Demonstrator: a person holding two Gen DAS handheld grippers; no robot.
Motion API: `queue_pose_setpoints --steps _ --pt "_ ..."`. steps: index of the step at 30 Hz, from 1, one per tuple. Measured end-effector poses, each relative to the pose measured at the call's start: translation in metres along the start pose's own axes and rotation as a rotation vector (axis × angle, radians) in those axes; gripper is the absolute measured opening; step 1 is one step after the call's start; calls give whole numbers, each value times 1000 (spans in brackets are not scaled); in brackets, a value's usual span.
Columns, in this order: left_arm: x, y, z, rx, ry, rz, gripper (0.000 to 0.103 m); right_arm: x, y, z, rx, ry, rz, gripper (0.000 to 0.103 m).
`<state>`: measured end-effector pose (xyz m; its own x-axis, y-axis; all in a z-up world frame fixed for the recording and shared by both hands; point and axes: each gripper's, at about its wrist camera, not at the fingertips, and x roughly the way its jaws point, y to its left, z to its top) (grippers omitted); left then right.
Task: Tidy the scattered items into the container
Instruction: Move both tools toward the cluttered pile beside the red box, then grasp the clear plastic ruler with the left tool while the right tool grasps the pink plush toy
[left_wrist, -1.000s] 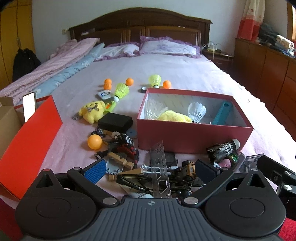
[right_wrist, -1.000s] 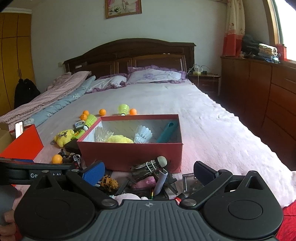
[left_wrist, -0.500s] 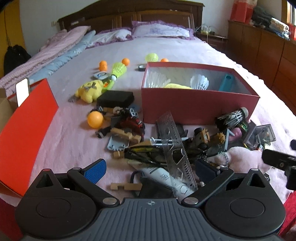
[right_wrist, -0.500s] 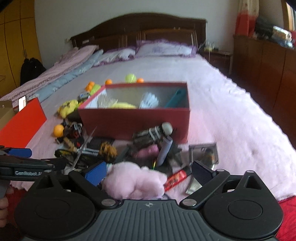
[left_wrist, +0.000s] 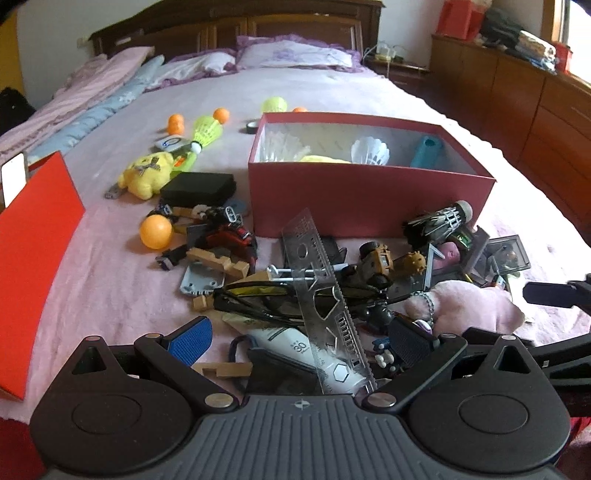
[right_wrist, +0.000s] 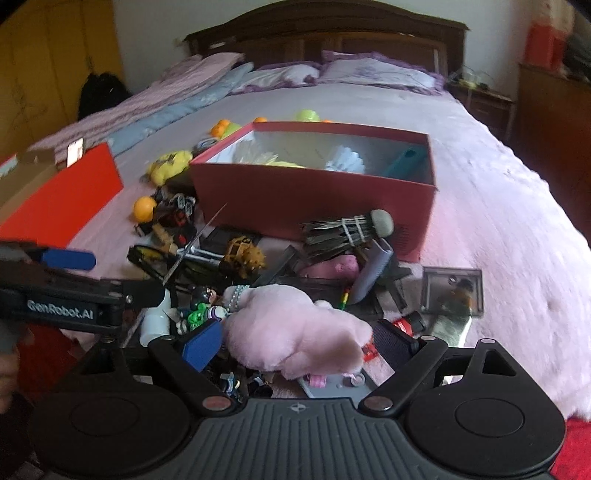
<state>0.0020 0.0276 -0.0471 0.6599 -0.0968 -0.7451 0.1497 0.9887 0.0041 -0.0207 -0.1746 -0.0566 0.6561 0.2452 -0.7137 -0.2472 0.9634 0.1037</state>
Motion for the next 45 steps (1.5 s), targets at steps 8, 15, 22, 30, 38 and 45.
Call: queue_pose_setpoints --steps 8,15,22,30,38,45 --pt "2 10 -2 -53 16 -8 103 24 1 1 3 16 19 85" --pt "5 4 2 -21 -13 -23 103 24 2 -2 11 0 15 76" --pt "21 -8 6 16 -18 -72 103 13 5 -9 0 -10 -8 61" --pt "38 -3 2 -19 6 -112 103 11 0 -14 37 -13 -12 63" --pt "51 18 0 -152 47 -148 102 10 -3 -17 69 -23 -33 70" --pt "49 19 3 -147 45 -223 72 8 -4 -19 84 -35 -52 73"
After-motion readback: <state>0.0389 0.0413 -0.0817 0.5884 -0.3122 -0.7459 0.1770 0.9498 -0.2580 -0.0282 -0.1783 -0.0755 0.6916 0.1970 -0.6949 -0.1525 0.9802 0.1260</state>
